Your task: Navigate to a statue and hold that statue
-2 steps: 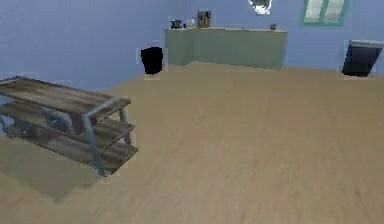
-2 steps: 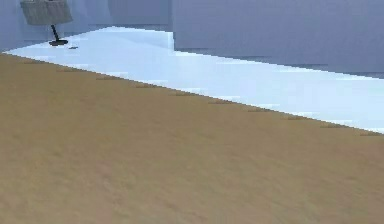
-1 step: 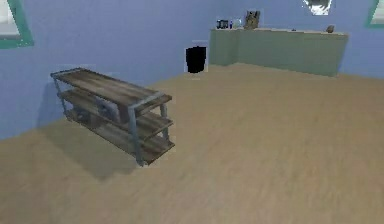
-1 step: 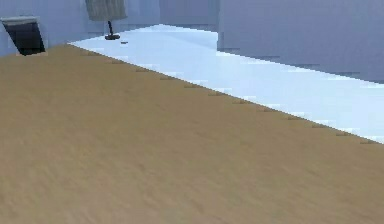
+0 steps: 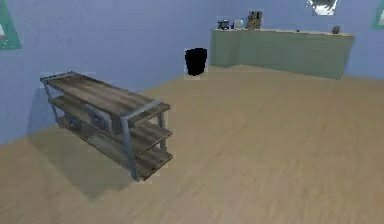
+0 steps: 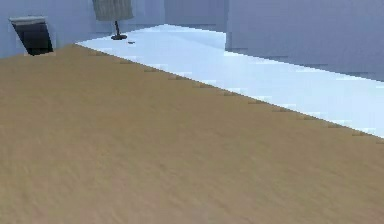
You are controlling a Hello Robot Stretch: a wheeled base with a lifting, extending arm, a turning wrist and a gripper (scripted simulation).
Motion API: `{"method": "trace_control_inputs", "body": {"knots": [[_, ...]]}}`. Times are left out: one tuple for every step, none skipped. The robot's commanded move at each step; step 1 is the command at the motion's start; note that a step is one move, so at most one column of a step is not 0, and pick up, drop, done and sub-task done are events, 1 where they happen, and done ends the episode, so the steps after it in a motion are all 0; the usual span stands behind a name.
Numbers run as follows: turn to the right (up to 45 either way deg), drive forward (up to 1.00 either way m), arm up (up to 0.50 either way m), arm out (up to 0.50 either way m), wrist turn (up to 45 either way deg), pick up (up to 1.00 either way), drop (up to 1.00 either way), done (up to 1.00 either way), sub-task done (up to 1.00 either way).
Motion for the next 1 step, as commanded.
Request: {"method": "trace_control_inputs", "body": {"knots": [[-45.0, 0.0, 0.0, 0.0, 0.0, 0.0, 0.0, 0.0, 0.0]]}}
